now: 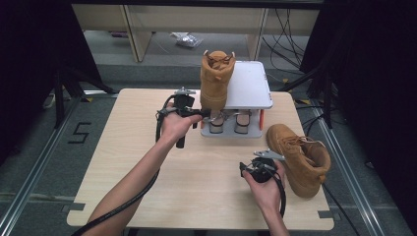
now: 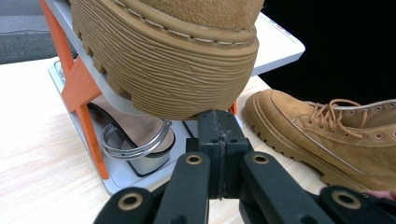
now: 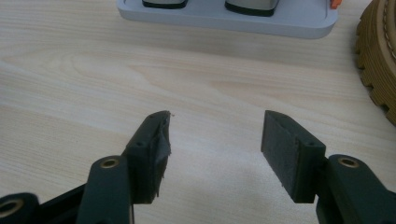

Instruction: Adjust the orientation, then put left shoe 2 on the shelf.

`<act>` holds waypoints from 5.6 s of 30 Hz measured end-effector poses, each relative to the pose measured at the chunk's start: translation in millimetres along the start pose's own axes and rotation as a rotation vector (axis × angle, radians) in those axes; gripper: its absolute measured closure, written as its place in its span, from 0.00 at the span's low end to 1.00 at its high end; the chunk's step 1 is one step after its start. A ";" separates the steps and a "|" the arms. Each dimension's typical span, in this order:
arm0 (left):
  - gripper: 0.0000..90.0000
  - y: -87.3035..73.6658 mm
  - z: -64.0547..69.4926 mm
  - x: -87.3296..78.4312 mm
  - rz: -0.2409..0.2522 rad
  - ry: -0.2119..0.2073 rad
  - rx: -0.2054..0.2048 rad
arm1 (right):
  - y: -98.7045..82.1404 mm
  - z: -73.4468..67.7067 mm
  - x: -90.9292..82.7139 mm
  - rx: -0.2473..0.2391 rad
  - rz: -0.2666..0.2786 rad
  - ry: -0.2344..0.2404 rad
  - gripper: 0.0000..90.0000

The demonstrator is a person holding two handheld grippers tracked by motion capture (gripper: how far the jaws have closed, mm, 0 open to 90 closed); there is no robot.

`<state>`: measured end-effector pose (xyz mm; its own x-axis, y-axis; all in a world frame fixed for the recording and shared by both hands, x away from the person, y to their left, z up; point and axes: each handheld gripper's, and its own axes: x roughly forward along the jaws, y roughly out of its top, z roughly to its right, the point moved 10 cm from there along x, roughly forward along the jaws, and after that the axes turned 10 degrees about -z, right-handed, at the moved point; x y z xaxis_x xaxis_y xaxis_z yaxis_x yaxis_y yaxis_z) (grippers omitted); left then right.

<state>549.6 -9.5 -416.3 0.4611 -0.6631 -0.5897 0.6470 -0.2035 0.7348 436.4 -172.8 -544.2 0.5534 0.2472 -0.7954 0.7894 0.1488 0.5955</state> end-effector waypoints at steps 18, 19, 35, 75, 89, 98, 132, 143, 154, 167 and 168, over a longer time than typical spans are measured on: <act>1.00 7.8 -6.7 6.5 -0.013 0.009 -0.030 | 1.3 0.6 -0.4 0.002 0.012 0.012 0.48; 1.00 8.2 -7.2 6.7 -0.014 0.010 -0.032 | 0.5 1.4 -1.3 0.003 0.004 -0.001 0.48; 1.00 15.9 -10.1 16.4 -0.030 0.019 -0.046 | 0.3 1.5 -1.2 0.003 0.004 0.000 0.48; 0.73 -106.5 -84.1 -75.0 0.175 0.137 -0.025 | 12.5 10.9 -19.8 0.026 0.058 -0.016 0.48; 0.71 -114.6 -90.5 -82.5 0.186 0.169 -0.039 | 23.8 3.7 -18.3 0.020 0.058 0.021 0.48; 0.67 -116.6 -90.2 -81.5 0.184 0.167 -0.037 | 27.6 11.2 -28.1 0.007 0.058 0.004 0.51; 0.62 -117.9 -88.8 -71.5 0.161 0.134 -0.058 | 56.7 85.9 -120.1 0.121 0.089 -0.116 0.68; 0.61 -119.2 -86.5 -68.9 0.157 0.126 -0.056 | 57.7 130.2 -138.0 0.149 0.096 -0.163 0.65; 0.61 -119.8 -85.3 -68.2 0.155 0.125 -0.054 | 49.0 168.4 -142.7 0.251 -0.003 -0.219 0.62; 0.61 -119.9 -83.9 -67.5 0.153 0.125 -0.053 | 14.0 184.3 -117.0 0.220 -0.267 -0.183 0.61; 0.61 -120.0 -84.1 -67.5 0.152 0.126 -0.053 | 13.0 184.6 -115.6 0.230 -0.282 -0.184 0.61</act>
<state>491.9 120.3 -492.9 0.6262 -0.5873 -0.5128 0.5936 -0.0673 0.8019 431.7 -376.2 -465.3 0.3281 0.0484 -0.9434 0.9445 -0.0374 0.3265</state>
